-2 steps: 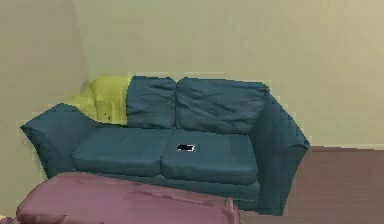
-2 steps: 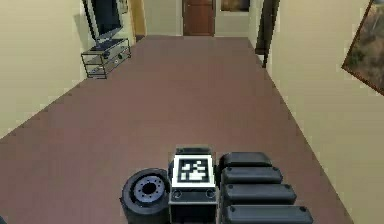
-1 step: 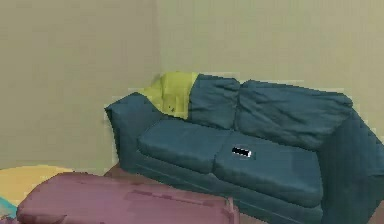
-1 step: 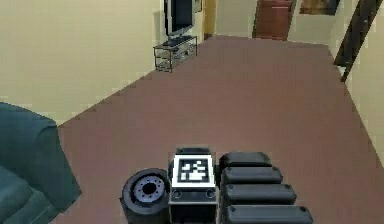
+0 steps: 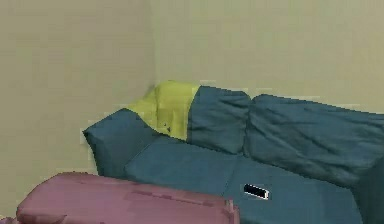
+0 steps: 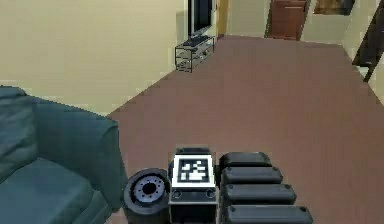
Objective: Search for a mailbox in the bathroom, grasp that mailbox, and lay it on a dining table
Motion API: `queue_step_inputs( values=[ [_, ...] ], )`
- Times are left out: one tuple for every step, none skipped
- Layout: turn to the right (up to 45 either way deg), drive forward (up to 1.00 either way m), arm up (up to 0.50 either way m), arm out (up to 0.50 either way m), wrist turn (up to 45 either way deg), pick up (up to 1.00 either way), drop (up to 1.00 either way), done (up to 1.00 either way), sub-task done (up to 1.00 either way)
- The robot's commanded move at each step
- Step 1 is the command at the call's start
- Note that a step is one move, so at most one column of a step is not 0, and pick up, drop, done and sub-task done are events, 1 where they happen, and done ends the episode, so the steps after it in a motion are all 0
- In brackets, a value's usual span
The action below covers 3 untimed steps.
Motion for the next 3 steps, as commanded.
queue_step_inputs(
  values=[
    [27.0, 0.00, 0.00, 0.00, 0.0, 0.00, 0.00, 0.00, 0.00],
    [-33.0, 0.00, 0.00, 0.00, 0.0, 0.00, 0.00, 0.00, 0.00],
    [42.0, 0.00, 0.00, 0.00, 0.0, 0.00, 0.00, 0.00, 0.00]
  ],
)
